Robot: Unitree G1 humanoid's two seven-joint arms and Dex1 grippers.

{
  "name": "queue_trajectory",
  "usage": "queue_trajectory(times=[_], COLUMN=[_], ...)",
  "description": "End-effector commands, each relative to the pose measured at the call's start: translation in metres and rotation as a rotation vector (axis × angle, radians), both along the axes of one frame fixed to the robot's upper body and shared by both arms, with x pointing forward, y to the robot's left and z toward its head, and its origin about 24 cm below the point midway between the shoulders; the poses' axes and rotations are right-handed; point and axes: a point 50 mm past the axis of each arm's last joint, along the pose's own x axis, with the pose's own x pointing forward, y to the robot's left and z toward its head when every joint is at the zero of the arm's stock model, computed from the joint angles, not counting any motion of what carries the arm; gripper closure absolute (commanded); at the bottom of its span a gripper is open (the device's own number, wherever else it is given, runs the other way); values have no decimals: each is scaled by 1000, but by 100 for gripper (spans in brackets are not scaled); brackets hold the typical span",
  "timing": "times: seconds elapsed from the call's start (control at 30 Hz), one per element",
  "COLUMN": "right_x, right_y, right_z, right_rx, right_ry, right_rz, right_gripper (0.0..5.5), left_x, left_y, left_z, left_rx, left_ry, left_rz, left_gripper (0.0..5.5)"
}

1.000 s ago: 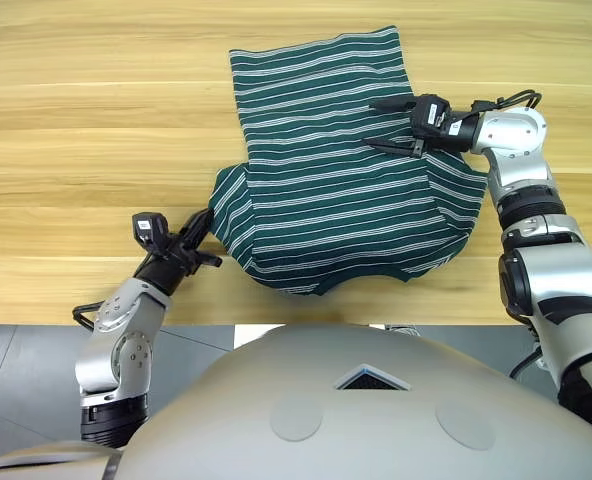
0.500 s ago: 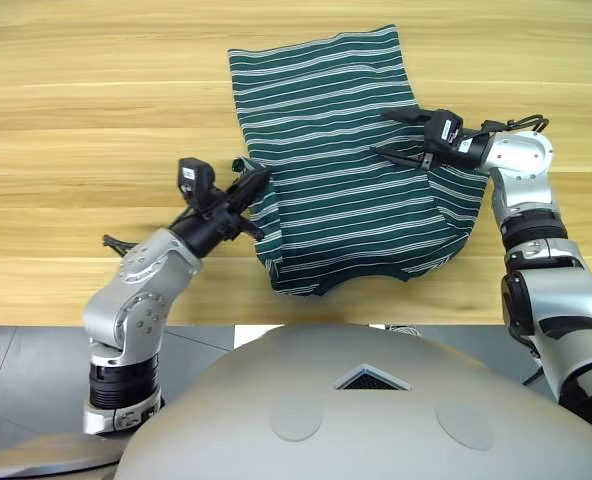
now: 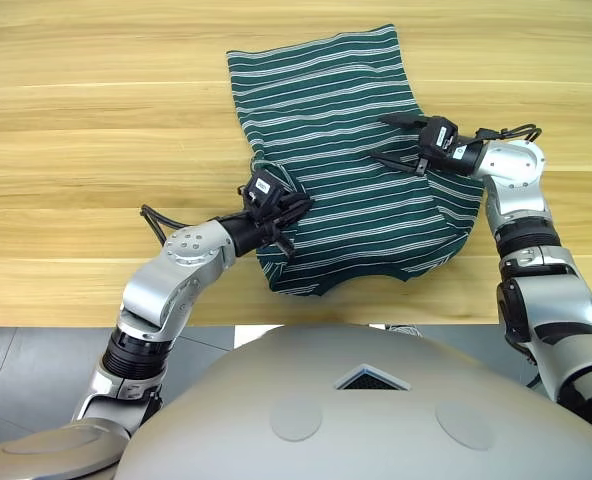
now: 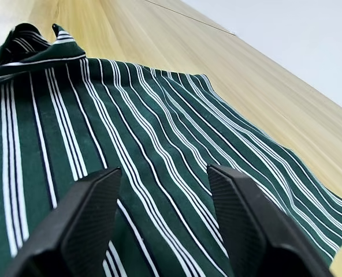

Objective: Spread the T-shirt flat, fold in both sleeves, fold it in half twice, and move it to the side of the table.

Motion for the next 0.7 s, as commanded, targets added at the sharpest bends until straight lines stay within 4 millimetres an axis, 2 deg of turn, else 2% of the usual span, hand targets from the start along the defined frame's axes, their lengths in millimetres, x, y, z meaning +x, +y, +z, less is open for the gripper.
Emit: queue_trajectory(times=[0.03, 0.27, 0.5, 0.57, 0.63, 0.7], right_x=[0, 1, 1, 1, 3, 4], right_y=[2, 4, 1, 2, 1, -2], right_z=[-2, -3, -3, -3, -2, 1], right_rx=[16, 34, 52, 54, 65, 93], right_ry=[3, 2, -1, -1, -3, -14], right_rz=[-8, -18, -40, -39, -46, -68], right_gripper=[273, 273, 273, 273, 273, 273], left_x=[-1, -7, -1, 2, 6, 11], left_y=[-6, -16, -21, -23, -24, -19], left_z=[2, -11, -17, -4, 28, 58], left_rx=[28, -23, -82, -127, -254, -332], left_ry=[-17, 117, 182, 116, 2, -131], left_rz=[-68, -112, -84, -94, -147, -189], left_gripper=[441, 325, 218, 182, 143, 143])
